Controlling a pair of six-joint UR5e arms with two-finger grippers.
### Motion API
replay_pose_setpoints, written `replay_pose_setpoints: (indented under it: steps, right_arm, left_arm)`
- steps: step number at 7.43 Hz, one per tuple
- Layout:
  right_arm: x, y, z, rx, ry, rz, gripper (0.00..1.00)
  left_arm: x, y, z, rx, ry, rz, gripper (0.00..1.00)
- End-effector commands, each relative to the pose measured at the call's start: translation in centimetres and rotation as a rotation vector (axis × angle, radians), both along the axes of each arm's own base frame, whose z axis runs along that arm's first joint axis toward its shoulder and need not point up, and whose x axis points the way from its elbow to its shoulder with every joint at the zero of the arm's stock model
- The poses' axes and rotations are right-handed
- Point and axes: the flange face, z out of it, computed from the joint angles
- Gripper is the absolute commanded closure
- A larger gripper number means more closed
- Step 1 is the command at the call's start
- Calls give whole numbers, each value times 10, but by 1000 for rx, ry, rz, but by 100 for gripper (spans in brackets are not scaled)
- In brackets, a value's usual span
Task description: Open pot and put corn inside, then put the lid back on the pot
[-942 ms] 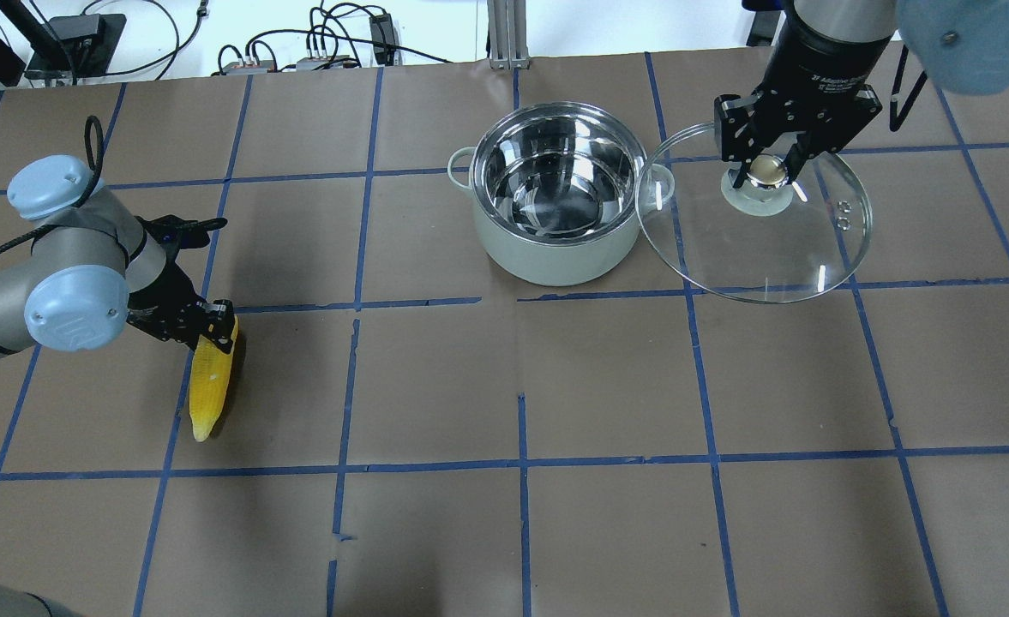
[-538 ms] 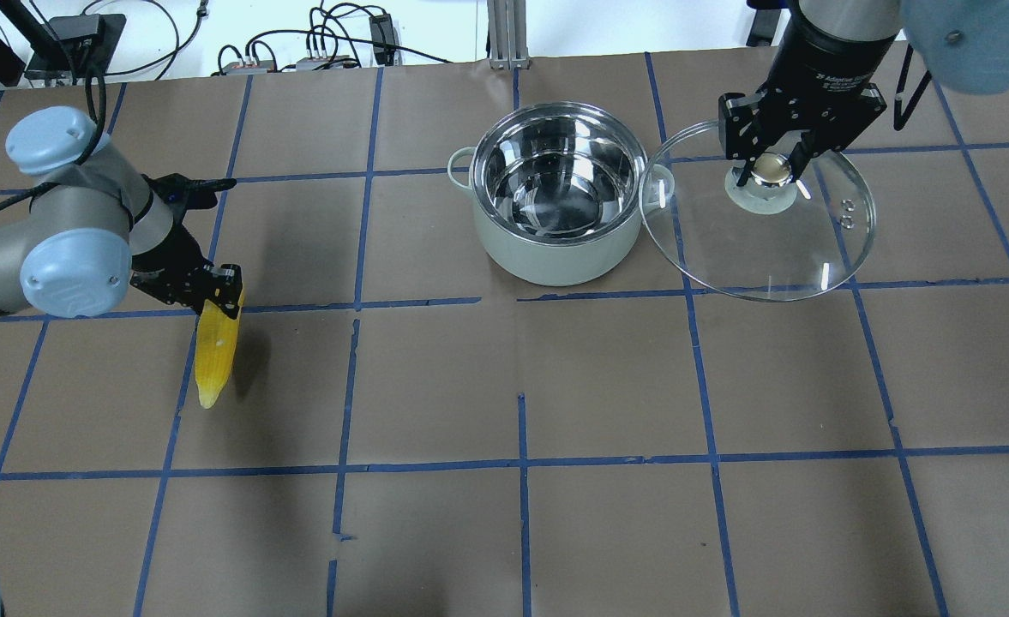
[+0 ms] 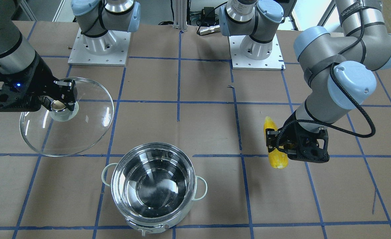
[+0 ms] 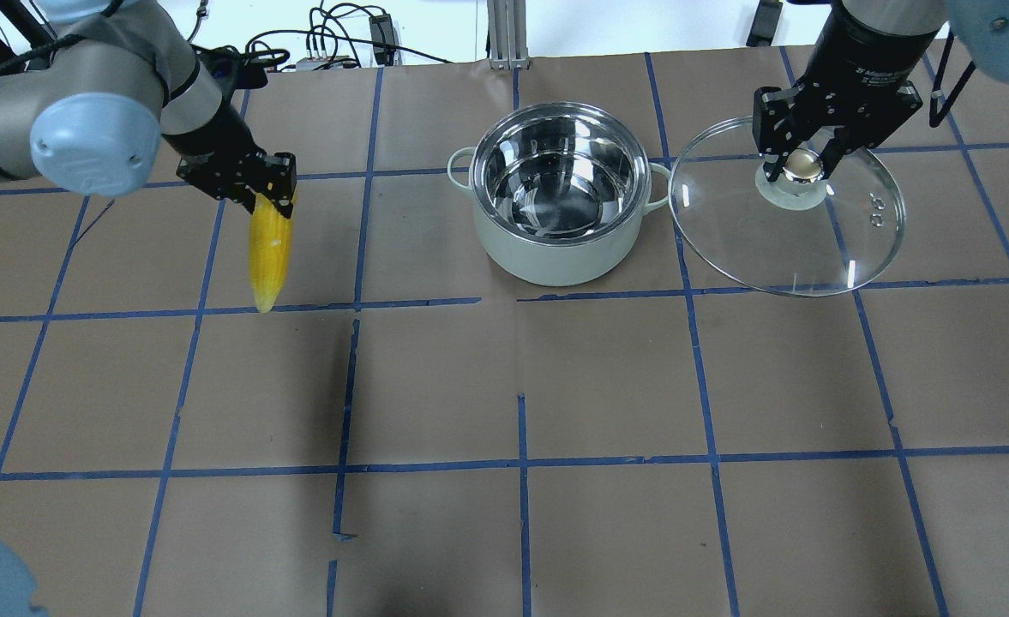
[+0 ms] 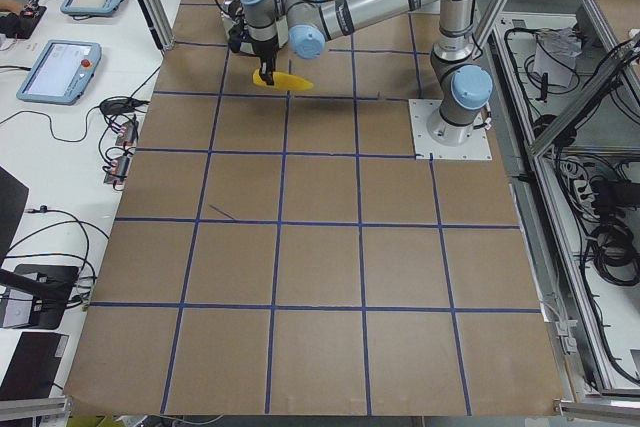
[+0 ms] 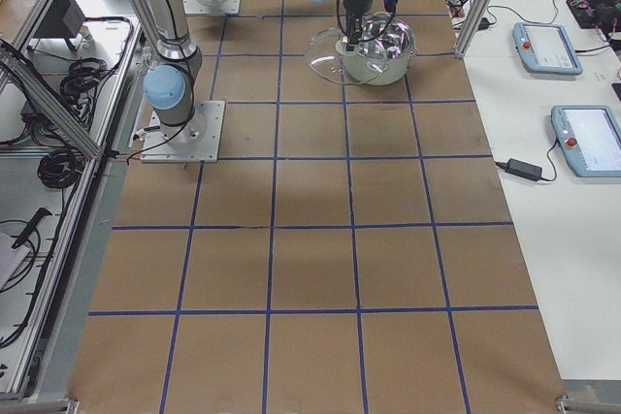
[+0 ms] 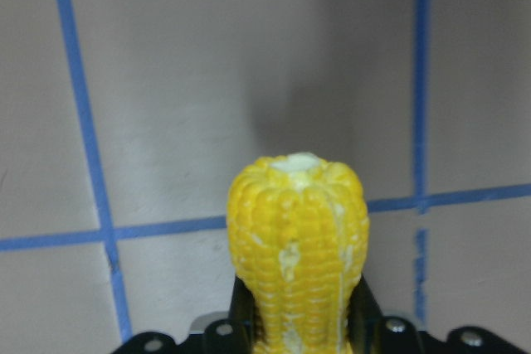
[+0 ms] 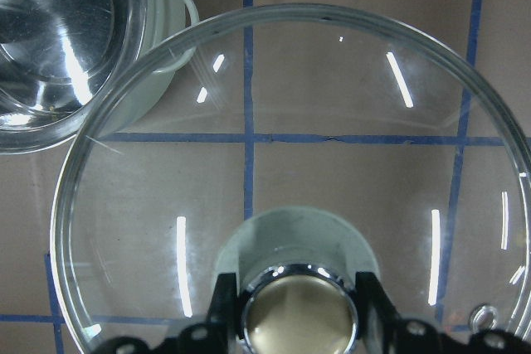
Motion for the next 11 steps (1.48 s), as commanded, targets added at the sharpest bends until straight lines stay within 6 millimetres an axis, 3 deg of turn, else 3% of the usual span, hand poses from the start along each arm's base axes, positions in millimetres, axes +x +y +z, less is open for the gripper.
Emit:
replay_pose_setpoints:
  steps: [1, 3, 4, 6, 7, 9, 10, 11]
  right_arm:
    - [-12, -2, 0, 0, 1, -18, 73]
    - [-24, -3, 0, 0, 2, -36, 73]
    - [-34, -3, 1, -1, 0, -47, 73]
    - [-40, -1, 4, -6, -4, -27, 73]
    - [-40, 0, 7, -9, -2, -23, 73]
    - [-54, -3, 2, -1, -4, -41, 73]
    - [-55, -2, 2, 1, -3, -43, 73]
    - [-55, -3, 1, 4, -3, -43, 73]
  left_arm:
    - [-92, -27, 19, -36, 49, 60, 90]
    - [-163, -67, 44, -98, 68, 102, 90]
    - [-199, -87, 38, -100, 76, 111, 90]
    - [-265, -100, 24, -94, 59, 98, 89]
    - [-272, -107, 9, -86, 52, 94, 89]
    - [-296, -95, -21, -62, -24, 46, 37]
    - [-305, -91, -29, -53, -29, 35, 30]
    - [-305, -91, -31, -49, -29, 42, 14]
